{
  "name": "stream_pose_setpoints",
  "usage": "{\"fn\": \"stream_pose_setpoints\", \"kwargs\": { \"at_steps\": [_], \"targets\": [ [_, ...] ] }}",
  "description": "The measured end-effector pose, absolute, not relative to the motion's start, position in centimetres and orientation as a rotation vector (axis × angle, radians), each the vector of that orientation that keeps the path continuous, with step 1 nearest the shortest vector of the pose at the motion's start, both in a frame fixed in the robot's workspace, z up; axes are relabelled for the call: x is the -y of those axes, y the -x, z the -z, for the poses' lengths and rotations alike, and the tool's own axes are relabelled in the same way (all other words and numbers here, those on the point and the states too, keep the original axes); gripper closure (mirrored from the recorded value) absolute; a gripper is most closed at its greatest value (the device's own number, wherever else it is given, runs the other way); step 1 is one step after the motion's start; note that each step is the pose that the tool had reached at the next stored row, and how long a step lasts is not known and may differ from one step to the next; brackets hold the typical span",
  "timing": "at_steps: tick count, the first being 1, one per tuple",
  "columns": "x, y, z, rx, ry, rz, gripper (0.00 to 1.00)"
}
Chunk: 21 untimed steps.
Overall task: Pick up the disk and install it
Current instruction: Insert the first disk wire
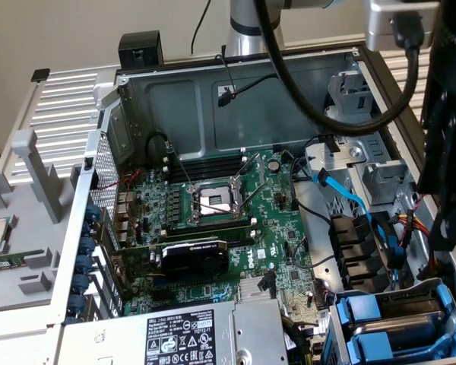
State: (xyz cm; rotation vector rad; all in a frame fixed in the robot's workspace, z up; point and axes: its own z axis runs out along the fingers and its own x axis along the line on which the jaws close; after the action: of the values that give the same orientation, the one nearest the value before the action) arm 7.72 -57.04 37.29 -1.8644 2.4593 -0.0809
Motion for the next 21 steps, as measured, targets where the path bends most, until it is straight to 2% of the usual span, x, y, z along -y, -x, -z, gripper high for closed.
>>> {"fn": "stream_pose_setpoints", "kwargs": {
  "at_steps": [21],
  "targets": [
    [56.5,-6.3,-35.0,-2.611,1.645,0.082,0.41]
  ]
}}
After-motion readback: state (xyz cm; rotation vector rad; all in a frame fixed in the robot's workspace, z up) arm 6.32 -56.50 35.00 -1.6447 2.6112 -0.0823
